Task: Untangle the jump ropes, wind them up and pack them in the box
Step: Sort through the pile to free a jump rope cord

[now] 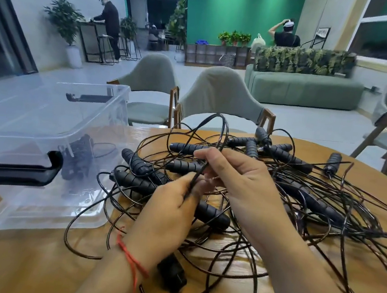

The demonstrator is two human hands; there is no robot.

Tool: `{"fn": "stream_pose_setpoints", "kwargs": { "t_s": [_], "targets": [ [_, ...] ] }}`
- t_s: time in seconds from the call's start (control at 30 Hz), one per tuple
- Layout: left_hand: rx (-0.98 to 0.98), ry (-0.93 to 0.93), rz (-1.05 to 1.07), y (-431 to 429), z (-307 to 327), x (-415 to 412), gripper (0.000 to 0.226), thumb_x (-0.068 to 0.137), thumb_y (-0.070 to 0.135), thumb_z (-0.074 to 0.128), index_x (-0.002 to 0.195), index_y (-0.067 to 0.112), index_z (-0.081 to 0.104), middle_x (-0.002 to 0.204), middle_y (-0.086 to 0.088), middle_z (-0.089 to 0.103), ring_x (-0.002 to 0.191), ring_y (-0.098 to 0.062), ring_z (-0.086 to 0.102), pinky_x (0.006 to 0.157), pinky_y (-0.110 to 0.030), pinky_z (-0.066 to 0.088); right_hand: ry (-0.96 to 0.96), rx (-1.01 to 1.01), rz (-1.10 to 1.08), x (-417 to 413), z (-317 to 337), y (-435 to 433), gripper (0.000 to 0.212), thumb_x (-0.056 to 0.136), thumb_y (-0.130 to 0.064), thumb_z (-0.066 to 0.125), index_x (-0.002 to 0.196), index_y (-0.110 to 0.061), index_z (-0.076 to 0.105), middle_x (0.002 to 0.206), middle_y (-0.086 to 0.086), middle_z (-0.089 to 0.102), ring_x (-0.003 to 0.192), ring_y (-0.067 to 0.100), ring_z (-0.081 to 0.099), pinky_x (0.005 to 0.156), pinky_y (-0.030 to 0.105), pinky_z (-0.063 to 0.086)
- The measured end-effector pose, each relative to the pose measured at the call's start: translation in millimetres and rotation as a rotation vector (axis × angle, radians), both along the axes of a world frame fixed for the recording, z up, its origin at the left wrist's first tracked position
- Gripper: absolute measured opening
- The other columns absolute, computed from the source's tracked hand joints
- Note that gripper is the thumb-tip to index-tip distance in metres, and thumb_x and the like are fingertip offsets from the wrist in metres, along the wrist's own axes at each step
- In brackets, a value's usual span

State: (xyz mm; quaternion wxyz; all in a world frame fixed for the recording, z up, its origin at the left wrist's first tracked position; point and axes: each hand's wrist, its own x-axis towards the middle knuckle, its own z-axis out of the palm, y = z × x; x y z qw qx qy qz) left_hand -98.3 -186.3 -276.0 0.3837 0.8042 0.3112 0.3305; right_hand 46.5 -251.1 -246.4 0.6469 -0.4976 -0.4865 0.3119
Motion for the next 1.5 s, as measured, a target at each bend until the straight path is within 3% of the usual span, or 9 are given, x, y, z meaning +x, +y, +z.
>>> {"fn": "stream_pose_setpoints", "kwargs": {
  "t_s": [0.13,0.3,0.5,0.73,0.87,0.93,1.13,1.4,1.5],
  "targets": [
    [-0.2,-0.298,0.054,8,5,-2,0.03,0.111,0.033,0.045,0.109,0.027,0.074,0.103,0.002,0.08,0.103,-0.016,0.076,0.094,-0.047,0.06,-0.268,-0.11,0.017,11,-3,-3,0.027,0.11,-0.036,0.052,0.121,-0.033,0.076,0.112,-0.015,0.077,0.106,-0.004,0.069,0.088,0.019,0.05],
    [-0.419,-0.653,0.174,24,26,-16,0.029,0.111,0.031,0.046,0.109,0.01,0.066,0.092,-0.012,0.08,0.082,-0.026,0.078,0.076,-0.038,0.064,-0.788,-0.416,0.054,26,-12,-10,0.021,0.107,-0.052,0.051,0.112,-0.044,0.07,0.098,-0.02,0.073,0.092,-0.002,0.067,0.085,0.035,0.057],
    [-0.552,-0.702,0.134,24,26,-16,0.032,0.113,0.031,0.041,0.124,0.008,0.062,0.109,-0.014,0.079,0.102,-0.027,0.077,0.093,-0.045,0.058,-0.7,-0.25,-0.007,16,-10,-10,0.021,0.107,-0.045,0.057,0.096,-0.035,0.072,0.076,-0.009,0.067,0.067,0.007,0.061,0.066,0.035,0.051],
    [-0.718,-0.865,0.075,17,29,-12,0.029,0.114,0.023,0.038,0.121,0.006,0.061,0.092,-0.013,0.076,0.094,-0.03,0.076,0.089,-0.05,0.061,-0.803,-0.201,-0.007,-1,-9,-7,0.02,0.098,-0.052,0.068,0.114,-0.042,0.062,0.109,-0.021,0.055,0.103,-0.001,0.054,0.079,0.009,0.041],
    [-0.729,-1.073,0.125,31,33,-19,0.025,0.114,0.024,0.039,0.115,0.009,0.06,0.09,-0.009,0.076,0.087,-0.023,0.077,0.079,-0.038,0.065,-0.916,-0.387,0.064,12,-6,-12,0.026,0.101,-0.062,0.057,0.096,-0.039,0.066,0.09,-0.014,0.067,0.079,0.003,0.061,0.071,0.028,0.053],
    [-0.737,-1.038,0.076,35,32,-22,0.026,0.112,0.031,0.044,0.114,0.011,0.061,0.102,-0.01,0.078,0.099,-0.024,0.076,0.084,-0.038,0.063,-0.812,-0.383,0.066,17,-7,-12,0.031,0.104,-0.058,0.056,0.088,-0.035,0.07,0.073,-0.012,0.063,0.062,0.004,0.054,0.061,0.03,0.047],
    [-0.553,-0.3,-0.165,11,11,-10,0.031,0.106,0.035,0.052,0.123,0.022,0.075,0.123,-0.007,0.076,0.122,-0.026,0.069,0.106,-0.044,0.052,-0.485,-0.268,0.084,8,-10,-4,0.037,0.106,-0.044,0.061,0.08,-0.022,0.074,0.061,-0.003,0.054,0.057,0.008,0.043,0.055,0.031,0.036],
    [-0.658,-0.829,0.125,36,24,-25,0.036,0.114,0.033,0.037,0.115,0.012,0.066,0.111,-0.011,0.079,0.107,-0.026,0.076,0.086,-0.043,0.059,-0.314,-0.486,0.331,31,9,-23,0.038,0.108,-0.042,0.057,0.084,-0.016,0.073,0.056,-0.002,0.046,0.05,0.015,0.039,0.061,0.029,0.046],
    [-0.667,-0.75,0.081,41,23,-28,0.043,0.111,0.044,0.039,0.125,0.01,0.063,0.116,-0.012,0.077,0.112,-0.027,0.074,0.091,-0.045,0.058,-0.119,-0.433,0.397,33,14,-27,0.038,0.107,-0.04,0.053,0.082,-0.017,0.069,0.056,-0.001,0.038,0.049,0.014,0.03,0.055,0.027,0.039]
  ]
}}
